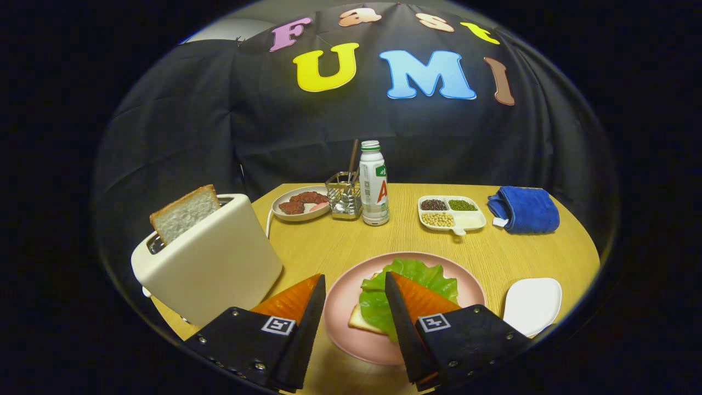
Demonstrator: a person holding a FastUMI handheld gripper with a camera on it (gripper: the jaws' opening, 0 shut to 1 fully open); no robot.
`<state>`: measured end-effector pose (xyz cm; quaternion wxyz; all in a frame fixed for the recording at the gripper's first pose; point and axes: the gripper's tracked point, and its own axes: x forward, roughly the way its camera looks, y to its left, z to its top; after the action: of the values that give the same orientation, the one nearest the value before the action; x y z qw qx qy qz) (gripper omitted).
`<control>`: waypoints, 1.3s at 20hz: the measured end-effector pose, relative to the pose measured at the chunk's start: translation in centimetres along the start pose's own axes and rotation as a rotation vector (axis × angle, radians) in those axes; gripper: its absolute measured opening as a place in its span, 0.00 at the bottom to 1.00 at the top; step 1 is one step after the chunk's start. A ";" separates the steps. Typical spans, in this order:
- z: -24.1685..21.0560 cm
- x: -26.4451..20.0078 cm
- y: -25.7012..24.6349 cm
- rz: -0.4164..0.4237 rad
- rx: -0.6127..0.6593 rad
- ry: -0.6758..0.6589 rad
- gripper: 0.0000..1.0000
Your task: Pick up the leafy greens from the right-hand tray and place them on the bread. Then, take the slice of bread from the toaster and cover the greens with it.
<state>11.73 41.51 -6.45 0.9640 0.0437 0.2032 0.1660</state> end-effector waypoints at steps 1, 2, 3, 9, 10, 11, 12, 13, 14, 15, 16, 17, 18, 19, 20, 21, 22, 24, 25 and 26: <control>0.7 -0.2 0.8 -0.001 -0.009 -0.018 0.67; 1.4 -0.5 1.6 -0.003 -0.018 -0.037 0.67; 2.0 -0.7 2.5 0.000 -0.026 -0.058 0.67; 5.3 -2.4 7.6 0.036 -0.030 -0.143 0.67; 5.8 -2.8 8.4 0.034 -0.035 -0.160 0.67; 6.4 -3.3 9.1 0.029 -0.040 -0.174 0.67; 6.8 -3.5 10.0 0.030 -0.040 -0.185 0.67; 7.2 -3.9 11.2 0.044 -0.037 -0.195 0.67; 7.3 -4.2 12.3 0.051 -0.029 -0.199 0.67; 7.4 -4.6 13.3 0.055 -0.016 -0.197 0.67; 7.3 -4.8 14.5 0.080 -0.004 -0.196 0.67; 7.3 -4.7 15.9 0.110 0.002 -0.193 0.67; 7.1 -4.7 16.8 0.124 0.007 -0.187 0.67; 6.9 -4.8 17.7 0.141 0.005 -0.180 0.67; 6.6 -4.5 18.7 0.161 -0.001 -0.174 0.67; 6.5 -4.4 19.4 0.165 -0.009 -0.174 0.67; 6.4 -4.1 19.8 0.165 -0.024 -0.177 0.67; 5.7 -3.0 20.2 0.149 -0.051 -0.166 0.67; 5.2 -2.6 20.3 0.142 -0.054 -0.156 0.67; 4.8 -2.2 20.3 0.137 -0.051 -0.144 0.67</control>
<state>5.68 59.83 1.88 0.9633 0.0449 0.1257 0.2330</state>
